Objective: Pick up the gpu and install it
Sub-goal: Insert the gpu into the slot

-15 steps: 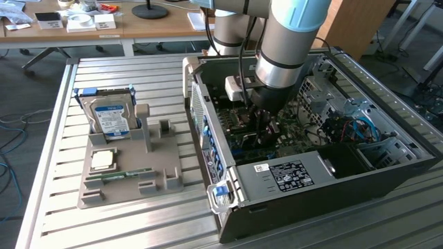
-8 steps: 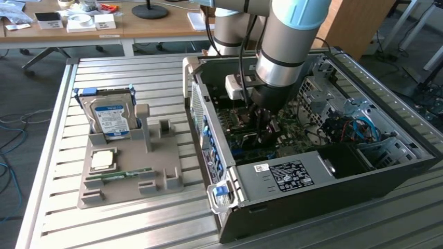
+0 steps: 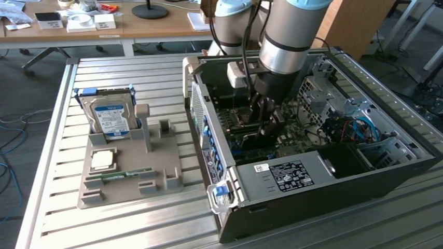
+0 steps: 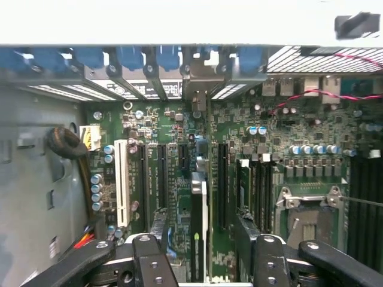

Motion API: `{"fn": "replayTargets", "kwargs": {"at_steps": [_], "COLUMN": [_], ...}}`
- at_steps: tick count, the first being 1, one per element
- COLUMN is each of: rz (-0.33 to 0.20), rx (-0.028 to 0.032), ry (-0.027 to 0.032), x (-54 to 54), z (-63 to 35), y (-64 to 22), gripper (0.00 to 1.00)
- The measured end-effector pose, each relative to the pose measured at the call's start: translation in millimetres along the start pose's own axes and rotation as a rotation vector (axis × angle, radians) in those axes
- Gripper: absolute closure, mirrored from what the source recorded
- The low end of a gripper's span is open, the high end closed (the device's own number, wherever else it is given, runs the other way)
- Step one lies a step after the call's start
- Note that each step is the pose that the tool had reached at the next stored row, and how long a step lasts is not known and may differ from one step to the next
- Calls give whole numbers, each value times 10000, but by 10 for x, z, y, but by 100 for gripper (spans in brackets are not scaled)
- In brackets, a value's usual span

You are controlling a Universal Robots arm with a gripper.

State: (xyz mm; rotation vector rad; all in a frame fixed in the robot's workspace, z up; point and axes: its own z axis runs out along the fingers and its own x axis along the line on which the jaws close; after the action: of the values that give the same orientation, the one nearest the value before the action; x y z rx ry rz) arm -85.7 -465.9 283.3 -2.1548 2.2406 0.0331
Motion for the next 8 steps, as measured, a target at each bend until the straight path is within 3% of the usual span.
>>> {"fn": "replayTargets", "kwargs": {"at_steps": [8], "rz": [-1], "rx": [8], "ry": [1], "x": [-10], "z": [-273], "y": [-2], "gripper": [43]}}
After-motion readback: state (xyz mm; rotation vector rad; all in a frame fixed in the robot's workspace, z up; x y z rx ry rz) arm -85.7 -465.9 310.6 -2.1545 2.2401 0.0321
